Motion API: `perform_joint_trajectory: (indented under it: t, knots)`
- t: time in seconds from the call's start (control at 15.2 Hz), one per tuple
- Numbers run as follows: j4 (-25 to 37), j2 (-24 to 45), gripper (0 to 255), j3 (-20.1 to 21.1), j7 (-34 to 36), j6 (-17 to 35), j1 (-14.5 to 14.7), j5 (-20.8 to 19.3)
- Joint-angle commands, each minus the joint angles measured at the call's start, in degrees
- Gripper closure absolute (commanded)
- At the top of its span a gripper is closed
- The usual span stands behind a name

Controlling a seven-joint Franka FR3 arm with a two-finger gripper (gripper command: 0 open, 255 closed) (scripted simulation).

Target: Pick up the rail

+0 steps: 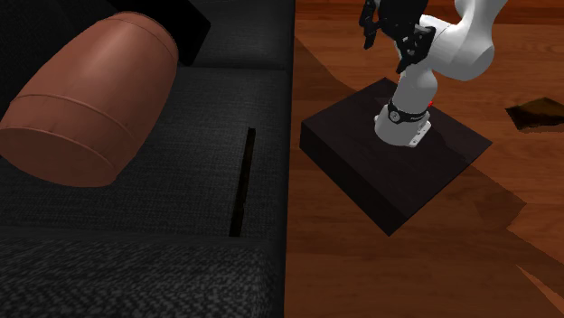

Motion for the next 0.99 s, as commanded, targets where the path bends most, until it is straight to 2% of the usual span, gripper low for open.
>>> perform_joint_trajectory:
  t: [0.0,0.46,0.92]
  knots:
    - [0.0,0.0,0,0.0,0.0,0.0,0.0,0.0]
    - [3.83,12.06,0,-6.0,-13.1,12.25,1.69,-2.21]
    - [11.69,25.76,0,-10.42,-26.34,21.54,4.07,-0.51]
